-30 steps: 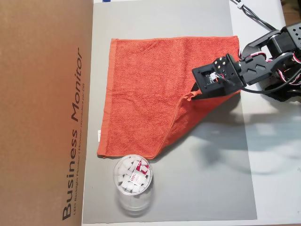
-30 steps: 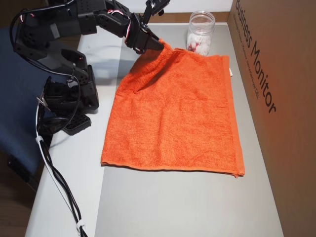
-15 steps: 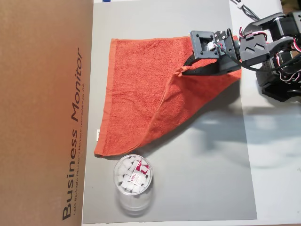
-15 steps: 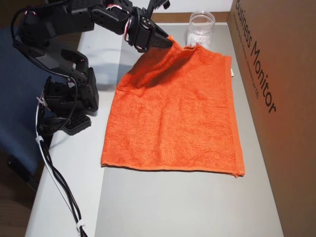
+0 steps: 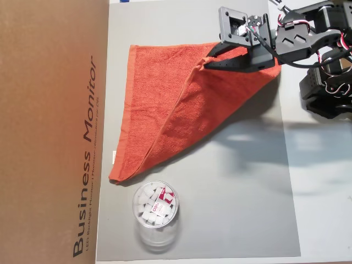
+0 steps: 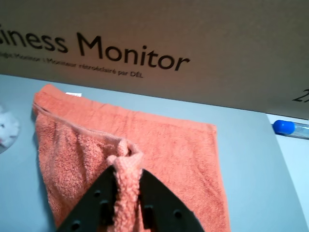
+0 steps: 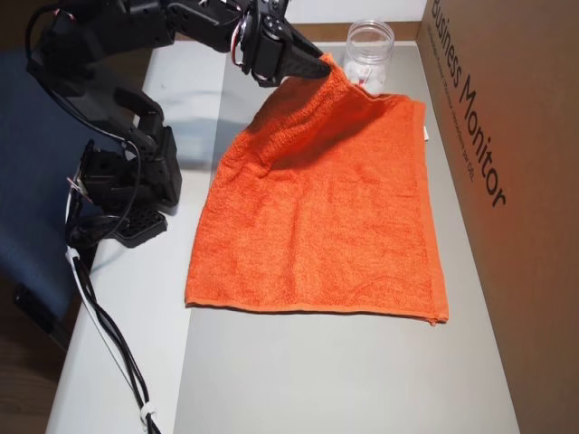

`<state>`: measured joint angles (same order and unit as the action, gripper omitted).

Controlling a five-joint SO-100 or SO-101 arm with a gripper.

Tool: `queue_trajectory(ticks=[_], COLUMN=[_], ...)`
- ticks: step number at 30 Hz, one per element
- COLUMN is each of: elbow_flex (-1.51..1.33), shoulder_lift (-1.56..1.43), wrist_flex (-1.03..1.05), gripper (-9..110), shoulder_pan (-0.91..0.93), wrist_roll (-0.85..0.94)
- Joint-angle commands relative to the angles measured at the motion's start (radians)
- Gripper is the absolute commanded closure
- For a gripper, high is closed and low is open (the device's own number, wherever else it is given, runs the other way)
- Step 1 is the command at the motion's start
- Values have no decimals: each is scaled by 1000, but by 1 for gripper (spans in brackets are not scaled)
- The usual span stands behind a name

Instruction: Fold the blanket.

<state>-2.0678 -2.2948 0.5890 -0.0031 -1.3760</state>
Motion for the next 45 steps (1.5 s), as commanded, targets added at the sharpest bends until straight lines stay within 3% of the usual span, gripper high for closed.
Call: queue_trajectory(ticks=[1,22,45], elbow_flex=[104,397,723], shoulder_lift=[46,380,758], wrist_flex=[-20,-21,-21], gripper=[102,102,101], shoulder_pan=[34,212,235], wrist_roll=[-8,0,3])
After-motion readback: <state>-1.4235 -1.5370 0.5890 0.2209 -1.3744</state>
